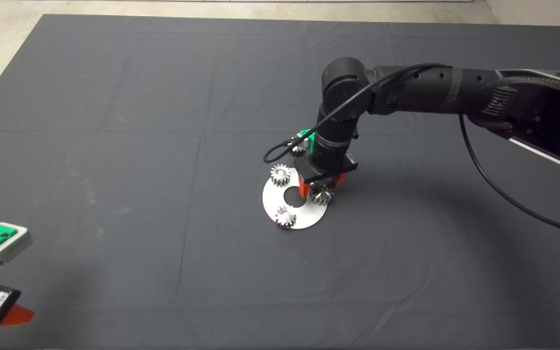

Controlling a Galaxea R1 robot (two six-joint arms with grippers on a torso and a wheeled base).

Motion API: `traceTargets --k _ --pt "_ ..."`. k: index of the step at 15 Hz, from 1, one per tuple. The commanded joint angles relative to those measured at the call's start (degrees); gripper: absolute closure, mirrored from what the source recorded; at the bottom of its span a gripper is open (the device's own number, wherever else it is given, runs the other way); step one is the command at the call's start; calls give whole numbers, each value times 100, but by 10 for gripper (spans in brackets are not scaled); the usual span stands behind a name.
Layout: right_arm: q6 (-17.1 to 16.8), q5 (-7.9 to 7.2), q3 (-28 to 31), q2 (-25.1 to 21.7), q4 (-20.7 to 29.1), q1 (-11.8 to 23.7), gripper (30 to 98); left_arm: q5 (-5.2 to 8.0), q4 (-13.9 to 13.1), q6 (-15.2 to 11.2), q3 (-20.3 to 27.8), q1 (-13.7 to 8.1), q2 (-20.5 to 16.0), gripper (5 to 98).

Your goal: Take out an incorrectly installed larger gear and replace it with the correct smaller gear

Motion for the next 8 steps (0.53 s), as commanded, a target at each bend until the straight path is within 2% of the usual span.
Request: traceTargets --k 1,4,6,8 --pt "70 -477 402 -84 -135 184 636 375 77 -7 -41 -14 -23 543" --pt "96 -486 484 -130 -126 184 719 375 70 -7 -129 -14 56 543" --pt "96 -495 493 -174 -126 201 722 375 70 -7 -138 -14 92 543" --pt "96 -495 493 -201 -126 202 766 375 70 -14 -145 -14 92 543"
